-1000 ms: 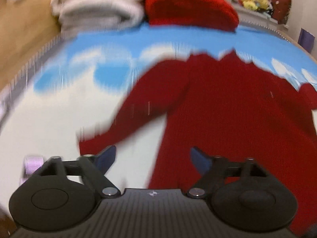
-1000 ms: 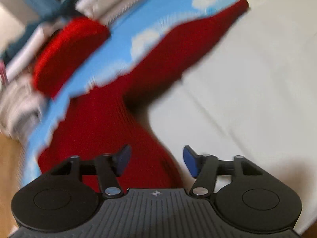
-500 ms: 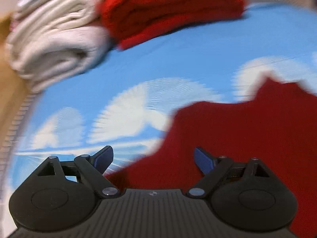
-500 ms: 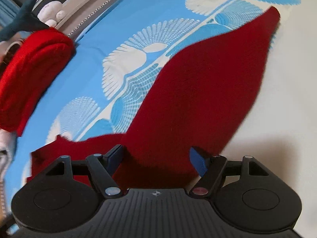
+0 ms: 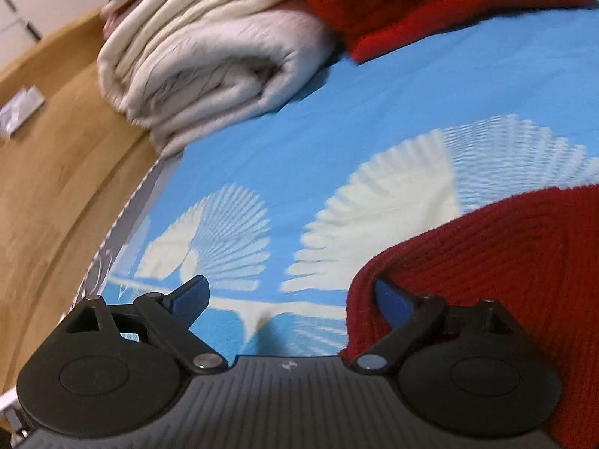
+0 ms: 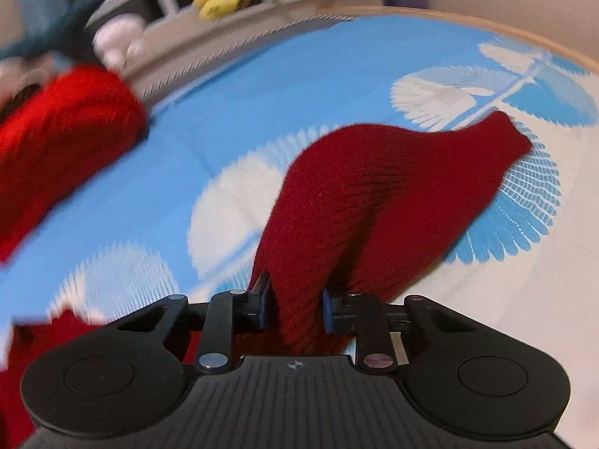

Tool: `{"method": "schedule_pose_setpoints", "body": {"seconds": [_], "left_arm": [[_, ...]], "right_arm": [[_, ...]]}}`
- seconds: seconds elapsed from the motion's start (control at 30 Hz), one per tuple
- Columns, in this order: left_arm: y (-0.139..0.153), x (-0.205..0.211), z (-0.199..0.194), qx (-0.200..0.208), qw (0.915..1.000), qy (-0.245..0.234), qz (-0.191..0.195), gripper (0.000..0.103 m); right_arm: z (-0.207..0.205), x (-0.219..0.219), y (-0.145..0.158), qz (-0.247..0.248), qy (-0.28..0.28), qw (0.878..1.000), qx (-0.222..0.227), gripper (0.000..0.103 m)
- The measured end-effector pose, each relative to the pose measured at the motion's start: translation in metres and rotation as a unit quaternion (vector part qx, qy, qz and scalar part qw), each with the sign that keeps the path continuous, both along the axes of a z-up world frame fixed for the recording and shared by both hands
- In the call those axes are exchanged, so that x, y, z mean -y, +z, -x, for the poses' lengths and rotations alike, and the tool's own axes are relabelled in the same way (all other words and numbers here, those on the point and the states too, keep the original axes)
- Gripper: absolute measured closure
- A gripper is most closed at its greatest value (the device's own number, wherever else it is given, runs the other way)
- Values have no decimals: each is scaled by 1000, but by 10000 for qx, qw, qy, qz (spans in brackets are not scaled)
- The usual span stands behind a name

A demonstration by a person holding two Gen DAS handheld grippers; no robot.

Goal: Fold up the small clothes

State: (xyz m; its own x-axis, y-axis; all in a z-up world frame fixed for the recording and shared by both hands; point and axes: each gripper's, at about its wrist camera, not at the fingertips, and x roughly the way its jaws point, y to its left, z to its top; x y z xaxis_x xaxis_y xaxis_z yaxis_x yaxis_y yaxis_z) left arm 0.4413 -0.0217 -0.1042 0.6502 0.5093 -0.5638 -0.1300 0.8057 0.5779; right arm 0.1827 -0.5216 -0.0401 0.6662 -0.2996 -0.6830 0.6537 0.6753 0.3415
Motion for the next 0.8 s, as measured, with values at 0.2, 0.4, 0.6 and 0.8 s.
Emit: {"method": "schedule_pose_setpoints", "body": {"seconds": [0.2, 0.4, 0.6, 0.8], "left_arm": [[10, -2, 22, 232, 9997, -8, 7, 6], [46, 2, 70, 70, 9965, -585, 590, 6], [92, -24, 190, -38, 9810, -1153, 1557, 0], [105, -80, 303, -225, 9678, -530, 2449, 0]], "right_arm": [[45, 41, -39, -677, -428, 9966, 197, 49], [114, 55, -21, -1516, -355, 9857, 644, 34], [185, 25, 19, -1475, -138, 9868, 654, 34], [233, -59, 36, -1482, 465, 9876, 230, 33]]}}
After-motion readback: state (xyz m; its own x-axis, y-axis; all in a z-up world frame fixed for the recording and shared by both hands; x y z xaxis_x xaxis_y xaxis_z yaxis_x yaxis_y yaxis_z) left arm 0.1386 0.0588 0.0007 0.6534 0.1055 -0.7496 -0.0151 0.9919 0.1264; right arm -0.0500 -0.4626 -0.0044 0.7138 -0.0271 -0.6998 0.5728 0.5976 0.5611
